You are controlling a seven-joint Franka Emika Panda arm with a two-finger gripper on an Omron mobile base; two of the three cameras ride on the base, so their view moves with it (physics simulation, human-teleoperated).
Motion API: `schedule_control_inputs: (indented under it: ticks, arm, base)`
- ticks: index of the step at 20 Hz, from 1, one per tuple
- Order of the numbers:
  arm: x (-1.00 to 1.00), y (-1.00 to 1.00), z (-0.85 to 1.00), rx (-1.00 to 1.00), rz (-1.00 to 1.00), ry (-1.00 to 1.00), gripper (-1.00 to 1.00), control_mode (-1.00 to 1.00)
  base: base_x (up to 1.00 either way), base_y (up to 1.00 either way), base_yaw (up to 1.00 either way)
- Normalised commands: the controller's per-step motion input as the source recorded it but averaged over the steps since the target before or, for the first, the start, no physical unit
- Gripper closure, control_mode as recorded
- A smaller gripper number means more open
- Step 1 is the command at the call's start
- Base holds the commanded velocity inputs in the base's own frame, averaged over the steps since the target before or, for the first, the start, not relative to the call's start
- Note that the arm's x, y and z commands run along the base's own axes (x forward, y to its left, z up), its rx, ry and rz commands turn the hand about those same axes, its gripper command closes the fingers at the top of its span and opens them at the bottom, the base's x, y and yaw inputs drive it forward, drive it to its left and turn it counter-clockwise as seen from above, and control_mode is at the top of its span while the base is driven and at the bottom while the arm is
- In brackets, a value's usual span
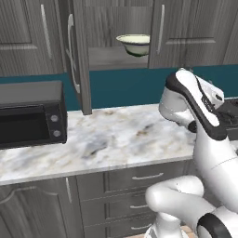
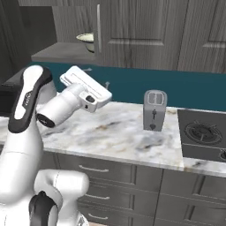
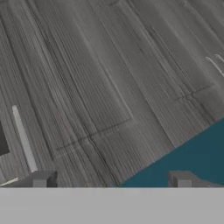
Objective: Pick the mug and place it in the sink. Pick the bowl and place it in the open cabinet and then close the cabinet.
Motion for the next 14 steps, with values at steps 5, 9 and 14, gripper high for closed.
schedule_control_inputs:
  ticks: [5,9,14]
  arm:
    - [-0.83,0.34,0.2,0.04,-0.05,-0.01,-1.0,-1.0]
    - [-0.81,0.41,0.04,0.1,0.0,-0.07,-1.0,-1.0]
    - [-0.82,0.34,0.13,0.16,0.0,-0.09,-1.0,-1.0]
  base:
    - [0.0,0.0,0.0]
    - [0.0,0.0,0.0]
    - [0.0,0.0,0.0]
